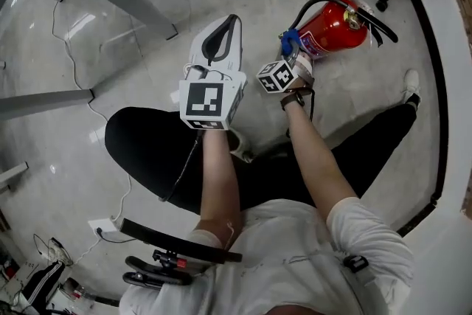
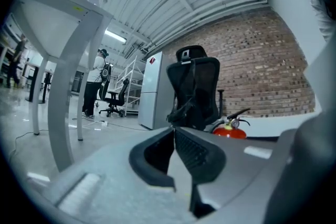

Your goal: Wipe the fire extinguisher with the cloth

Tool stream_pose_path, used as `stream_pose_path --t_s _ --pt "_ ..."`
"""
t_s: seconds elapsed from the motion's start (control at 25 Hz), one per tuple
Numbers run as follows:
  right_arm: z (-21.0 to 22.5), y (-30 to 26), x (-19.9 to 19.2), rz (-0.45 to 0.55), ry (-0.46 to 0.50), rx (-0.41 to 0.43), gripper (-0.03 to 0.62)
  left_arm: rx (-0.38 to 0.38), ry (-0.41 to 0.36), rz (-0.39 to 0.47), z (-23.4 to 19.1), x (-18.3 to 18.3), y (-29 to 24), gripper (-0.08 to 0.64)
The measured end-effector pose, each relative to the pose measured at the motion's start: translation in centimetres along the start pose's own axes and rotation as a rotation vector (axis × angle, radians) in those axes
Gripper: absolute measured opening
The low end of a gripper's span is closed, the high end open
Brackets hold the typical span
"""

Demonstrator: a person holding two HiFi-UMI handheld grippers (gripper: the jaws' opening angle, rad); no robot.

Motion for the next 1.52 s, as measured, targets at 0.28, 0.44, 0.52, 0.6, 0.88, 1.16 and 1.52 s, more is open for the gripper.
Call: stream_pose_path --t_s 0.28,0.44,0.52,0.6,0.88,1.16,1.52 --pt "-4.0 -7.0 -2.7 -0.101 -0.068 0.079 0.08 -0.015 -0.013 -0.045 0.6 -1.1 -0.4 0.006" --pt "-4.6 -9.6 -5.8 -0.257 -0.339 0.339 0.077 -0.001 -0.029 -0.046 0.3 -1.0 -0.4 0.006" --pt "-4.4 -9.7 -6.4 -0.265 -0.426 0.425 0.074 -0.002 -0.031 -0.038 0.1 -0.7 -0.4 0.005" --pt "-3.8 -7.9 -5.5 -0.164 -0.464 0.447 0.078 -0.003 -0.029 -0.03 0.1 -0.6 -0.3 0.006" --pt "4.8 12.2 2.6 0.578 -0.374 0.102 0.083 -0.021 -0.001 -0.005 2.1 1.6 -0.5 0.006" --pt "15.4 24.6 2.7 0.662 -0.397 -0.282 0.081 -0.044 0.015 0.044 3.2 2.3 0.3 0.006" --pt "11.4 19.7 2.9 0.574 -0.281 -0.255 0.08 -0.044 -0.005 0.047 3.5 1.8 0.6 0.006"
Point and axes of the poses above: the fingertips, and each gripper's own axes: y backward along the fingers, z to its right, x out of its top, the point moved 9 cm from there along y, backward along the fingers, and after that the axes turned 14 degrees about x, right-handed, at the moved point
